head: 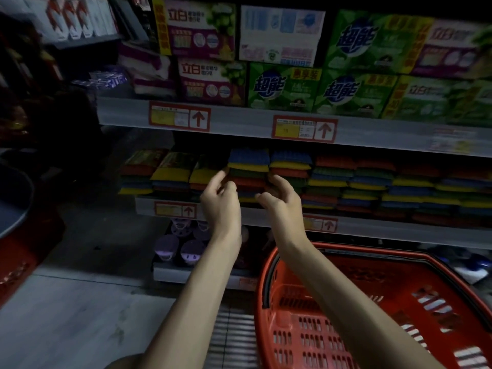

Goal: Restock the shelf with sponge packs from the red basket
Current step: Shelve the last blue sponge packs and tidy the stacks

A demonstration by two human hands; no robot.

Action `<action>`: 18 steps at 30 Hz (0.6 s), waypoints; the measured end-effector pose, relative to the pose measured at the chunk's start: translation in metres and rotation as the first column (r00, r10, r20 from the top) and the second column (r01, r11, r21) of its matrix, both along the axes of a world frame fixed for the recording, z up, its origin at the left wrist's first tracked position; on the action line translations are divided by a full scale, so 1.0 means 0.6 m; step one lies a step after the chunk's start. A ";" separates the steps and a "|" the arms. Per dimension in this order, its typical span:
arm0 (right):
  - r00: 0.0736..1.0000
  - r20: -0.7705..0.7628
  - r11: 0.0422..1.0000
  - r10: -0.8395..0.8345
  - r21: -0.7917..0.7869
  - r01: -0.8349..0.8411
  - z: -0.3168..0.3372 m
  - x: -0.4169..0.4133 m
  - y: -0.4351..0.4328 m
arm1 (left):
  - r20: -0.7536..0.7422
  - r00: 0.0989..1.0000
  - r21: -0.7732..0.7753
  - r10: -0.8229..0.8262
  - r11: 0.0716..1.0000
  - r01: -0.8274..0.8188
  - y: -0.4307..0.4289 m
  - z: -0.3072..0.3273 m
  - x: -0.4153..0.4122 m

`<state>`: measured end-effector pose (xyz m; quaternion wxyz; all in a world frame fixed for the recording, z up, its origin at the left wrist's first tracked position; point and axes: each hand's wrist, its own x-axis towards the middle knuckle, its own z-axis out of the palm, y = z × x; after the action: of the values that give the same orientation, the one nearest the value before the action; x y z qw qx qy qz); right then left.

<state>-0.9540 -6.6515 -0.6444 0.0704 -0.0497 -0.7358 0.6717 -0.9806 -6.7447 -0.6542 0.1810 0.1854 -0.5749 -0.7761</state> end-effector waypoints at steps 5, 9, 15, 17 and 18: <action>0.989 -0.062 0.991 -0.131 0.021 0.133 -0.009 0.009 -0.005 | 0.026 1.000 -0.032 -0.005 0.999 0.006 0.000 0.002 -0.001; 0.954 0.092 0.953 -0.284 -0.077 0.291 -0.013 -0.002 0.009 | 0.065 0.998 -0.073 0.011 0.997 -0.006 0.002 0.002 0.000; 0.902 0.329 0.856 -0.280 -0.339 0.390 -0.005 -0.025 0.030 | 0.135 0.988 0.022 0.075 0.997 -0.079 0.003 -0.005 -0.003; 0.895 0.356 0.832 -0.269 -0.381 0.402 -0.005 -0.031 0.033 | 0.164 0.983 0.089 0.086 0.991 -0.101 0.008 -0.008 -0.003; 0.891 0.367 0.823 -0.268 -0.393 0.410 -0.005 -0.034 0.033 | 0.176 0.981 0.121 0.076 0.988 -0.098 0.011 -0.009 -0.004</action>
<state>-0.9747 -6.6318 -0.6476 0.0654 -0.2962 -0.5361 0.7878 -0.9828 -6.7380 -0.6599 0.1525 0.2877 -0.5282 -0.7842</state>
